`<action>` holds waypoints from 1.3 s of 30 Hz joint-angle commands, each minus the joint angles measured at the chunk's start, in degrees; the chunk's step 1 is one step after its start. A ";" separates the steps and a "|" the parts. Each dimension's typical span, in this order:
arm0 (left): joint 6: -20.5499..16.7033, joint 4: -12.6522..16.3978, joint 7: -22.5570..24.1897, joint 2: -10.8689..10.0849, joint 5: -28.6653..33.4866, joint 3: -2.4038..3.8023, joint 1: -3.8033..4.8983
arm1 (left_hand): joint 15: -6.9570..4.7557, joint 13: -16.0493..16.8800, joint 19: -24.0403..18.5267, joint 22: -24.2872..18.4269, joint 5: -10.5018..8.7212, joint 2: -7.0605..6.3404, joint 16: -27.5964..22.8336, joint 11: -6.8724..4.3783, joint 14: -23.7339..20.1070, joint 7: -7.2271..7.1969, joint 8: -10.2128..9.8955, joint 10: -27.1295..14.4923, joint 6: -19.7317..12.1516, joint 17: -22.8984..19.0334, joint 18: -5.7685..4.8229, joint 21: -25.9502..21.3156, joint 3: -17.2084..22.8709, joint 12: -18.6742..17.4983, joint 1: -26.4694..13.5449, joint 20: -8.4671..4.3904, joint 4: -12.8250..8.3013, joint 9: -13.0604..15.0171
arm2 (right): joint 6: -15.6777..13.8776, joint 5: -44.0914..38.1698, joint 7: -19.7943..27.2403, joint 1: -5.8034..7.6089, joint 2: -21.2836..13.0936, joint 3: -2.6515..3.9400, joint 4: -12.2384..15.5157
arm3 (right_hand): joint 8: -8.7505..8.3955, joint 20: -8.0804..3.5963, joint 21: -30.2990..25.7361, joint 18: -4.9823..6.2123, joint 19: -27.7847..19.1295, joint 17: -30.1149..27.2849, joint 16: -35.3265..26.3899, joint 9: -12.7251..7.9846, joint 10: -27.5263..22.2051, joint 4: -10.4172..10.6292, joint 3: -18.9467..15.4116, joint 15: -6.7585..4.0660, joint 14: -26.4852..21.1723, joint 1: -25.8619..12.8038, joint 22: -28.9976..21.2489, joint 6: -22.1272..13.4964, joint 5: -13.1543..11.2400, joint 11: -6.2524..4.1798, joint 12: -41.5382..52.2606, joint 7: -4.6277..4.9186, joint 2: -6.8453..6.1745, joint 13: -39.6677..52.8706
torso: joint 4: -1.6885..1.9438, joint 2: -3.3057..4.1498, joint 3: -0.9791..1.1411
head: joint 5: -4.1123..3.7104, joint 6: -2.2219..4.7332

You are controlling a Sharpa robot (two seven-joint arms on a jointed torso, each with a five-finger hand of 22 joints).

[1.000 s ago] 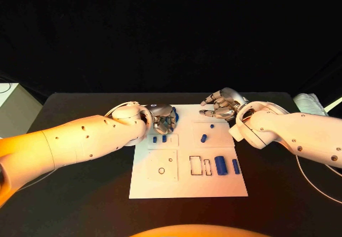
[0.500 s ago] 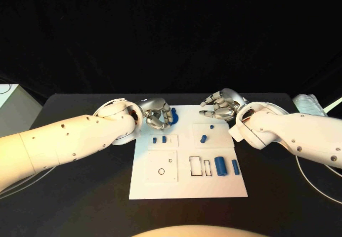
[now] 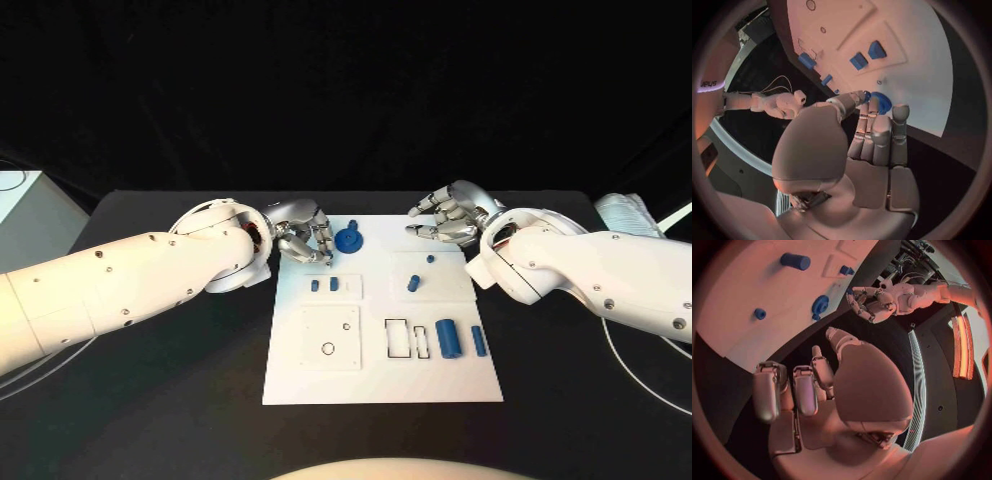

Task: Assemble the parts on the task board

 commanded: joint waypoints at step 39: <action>4.31 -4.05 -2.22 3.43 -5.38 -1.59 -0.39 | -0.10 -0.10 0.46 0.28 0.11 -0.40 -0.03 -0.09 -0.31 -0.32 -0.59 0.73 0.41 -0.31 -0.83 0.03 -0.39 -0.79 -0.45 0.02 -0.41 0.08 | -0.07 -0.61 0.62 -0.01 0.17 0.00 0.09 | 0.18 0.11 -0.24 0.58 1.52 5.84 -0.28 0.03 -0.25 0.03 0.45 0.20 3.66 -0.42 9.21 -0.35 0.17 0.01 -0.10 0.07 0.08 -0.09 | -0.18 0.13 0.01 | 0.23 -0.25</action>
